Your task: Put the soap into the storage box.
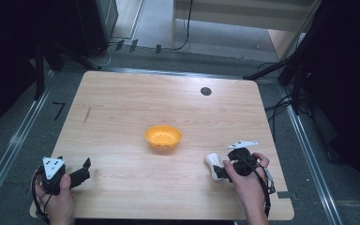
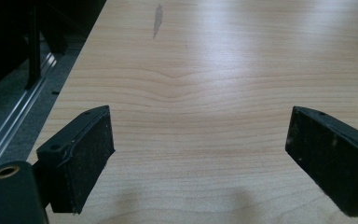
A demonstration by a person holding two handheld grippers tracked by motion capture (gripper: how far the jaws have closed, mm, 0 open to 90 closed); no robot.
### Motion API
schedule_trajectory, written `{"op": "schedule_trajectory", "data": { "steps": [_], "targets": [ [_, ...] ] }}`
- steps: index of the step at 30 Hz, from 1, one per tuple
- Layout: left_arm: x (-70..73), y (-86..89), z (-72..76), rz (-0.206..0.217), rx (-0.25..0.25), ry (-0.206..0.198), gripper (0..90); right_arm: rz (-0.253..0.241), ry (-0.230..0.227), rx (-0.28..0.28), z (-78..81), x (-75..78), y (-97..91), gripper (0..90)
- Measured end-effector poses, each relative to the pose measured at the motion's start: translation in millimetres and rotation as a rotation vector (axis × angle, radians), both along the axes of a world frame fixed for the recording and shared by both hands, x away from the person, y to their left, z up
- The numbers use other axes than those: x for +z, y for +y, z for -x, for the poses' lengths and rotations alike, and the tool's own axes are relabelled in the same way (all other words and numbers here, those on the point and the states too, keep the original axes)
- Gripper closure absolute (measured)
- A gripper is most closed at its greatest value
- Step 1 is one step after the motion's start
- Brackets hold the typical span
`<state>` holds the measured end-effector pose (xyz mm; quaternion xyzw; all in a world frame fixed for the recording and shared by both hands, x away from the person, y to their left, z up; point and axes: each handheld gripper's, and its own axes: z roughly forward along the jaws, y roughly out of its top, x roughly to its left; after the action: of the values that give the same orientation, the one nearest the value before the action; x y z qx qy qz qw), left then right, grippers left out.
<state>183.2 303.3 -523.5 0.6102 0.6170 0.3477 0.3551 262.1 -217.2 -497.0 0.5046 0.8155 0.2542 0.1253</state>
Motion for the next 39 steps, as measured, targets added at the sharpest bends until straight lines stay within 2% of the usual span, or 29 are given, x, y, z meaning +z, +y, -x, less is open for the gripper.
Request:
{"op": "schedule_trajectory", "data": {
  "steps": [8, 17, 20, 22, 24, 26, 39],
  "targets": [
    [-0.2, 0.3, -0.5, 0.009, 0.008, -0.001, 8.0, 0.008, 0.036, -0.003, -5.0, -6.6, 14.7, 0.0],
    [0.0, 1.1, -0.6, 0.014, 0.013, 0.001, 8.0, 0.009, 0.055, -0.005, -7.5, -12.4, 26.2, 0.8],
    [0.0, 1.0, -0.6, 0.014, 0.011, 0.001, 8.0, 0.000, 0.055, -0.011, -7.5, -12.9, 27.3, 6.3],
    [-0.1, 1.0, -0.6, 0.014, 0.013, 0.000, 8.0, -0.013, 0.059, -0.006, -7.0, -12.8, 28.0, 13.6],
    [0.0, 1.0, -0.6, 0.014, 0.013, 0.001, 8.0, -0.016, 0.067, -0.004, -6.8, -13.3, 29.2, 15.1],
    [0.0, 0.9, -0.7, 0.013, 0.012, 0.001, 8.0, -0.024, 0.077, 0.003, -6.6, -14.0, 30.1, 23.4],
    [0.1, 1.1, -0.7, 0.013, 0.012, 0.003, 8.0, -0.026, 0.100, -0.003, -7.7, -19.3, 32.4, 40.8]
  ]
}}
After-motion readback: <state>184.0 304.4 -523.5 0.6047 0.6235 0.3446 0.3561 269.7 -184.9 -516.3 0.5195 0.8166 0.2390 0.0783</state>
